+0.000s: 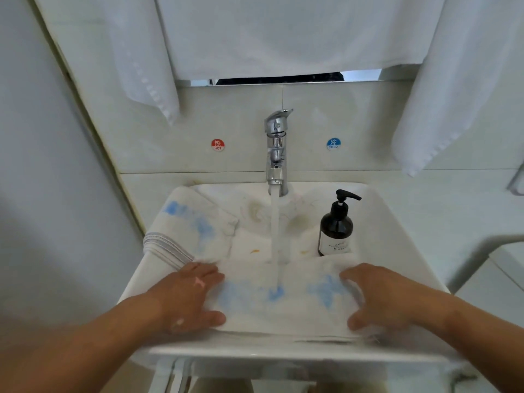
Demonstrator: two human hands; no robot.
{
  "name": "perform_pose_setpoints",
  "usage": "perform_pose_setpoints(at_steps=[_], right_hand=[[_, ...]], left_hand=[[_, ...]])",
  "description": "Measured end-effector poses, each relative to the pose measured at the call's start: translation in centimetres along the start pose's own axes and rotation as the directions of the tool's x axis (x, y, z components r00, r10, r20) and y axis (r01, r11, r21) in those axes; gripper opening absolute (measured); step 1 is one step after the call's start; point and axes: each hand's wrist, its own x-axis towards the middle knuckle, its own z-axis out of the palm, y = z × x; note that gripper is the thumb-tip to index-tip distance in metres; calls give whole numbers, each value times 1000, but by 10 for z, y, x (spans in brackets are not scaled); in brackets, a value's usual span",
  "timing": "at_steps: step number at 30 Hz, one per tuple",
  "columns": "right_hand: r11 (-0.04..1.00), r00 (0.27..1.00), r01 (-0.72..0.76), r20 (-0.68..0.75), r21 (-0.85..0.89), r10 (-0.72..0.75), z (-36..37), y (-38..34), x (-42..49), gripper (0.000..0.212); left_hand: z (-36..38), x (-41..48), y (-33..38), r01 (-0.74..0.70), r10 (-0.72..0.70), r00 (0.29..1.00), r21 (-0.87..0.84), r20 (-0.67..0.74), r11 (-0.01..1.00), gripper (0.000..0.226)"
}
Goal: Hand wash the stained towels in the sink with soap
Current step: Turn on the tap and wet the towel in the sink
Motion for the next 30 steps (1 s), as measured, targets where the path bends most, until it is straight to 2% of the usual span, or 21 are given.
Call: perform_pose_setpoints(at_steps=[2, 3, 6, 9, 17, 19, 23, 27, 30], right_hand=[[1000, 1000, 19, -12, -8, -19, 5, 1, 4, 53], [999, 999, 29, -17, -15, -29, 8, 0, 7, 53], [998, 999, 37, 10, -59, -36, 11, -7, 12, 65], [998, 998, 61, 6, -15, -61, 12, -10, 14, 65], [983, 988, 147, -68, 110, -140, 19, -3, 17, 69], [977, 986, 156, -75, 143, -146, 19, 0, 19, 74], [983, 997, 79, -34, 167, -75, 18, 1, 24, 92], [981, 998, 59, -25, 184, -55, 17, 3, 27, 99], [984, 999, 52, -17, 170, -49, 18, 3, 27, 113]], left_hand=[[2, 6, -3, 19, -19, 1000, -14, 2, 1000, 103], [2, 8, -4, 29, -29, 1000, -26, 1, 999, 104], [1, 8, -2, 38, -37, 999, -43, 9, 998, 101], [-2, 8, 2, 65, -67, 998, -80, -14, 995, 95], [-3, 10, 3, 123, -127, 991, -107, -32, 987, 97], [0, 10, 3, 124, -130, 990, -117, -46, 985, 95], [9, 7, 1, 101, -109, 992, -132, -58, 986, 87], [10, 8, -2, 79, -87, 995, -145, -50, 986, 79], [8, 10, -4, 81, -91, 994, -165, -53, 983, 81]])
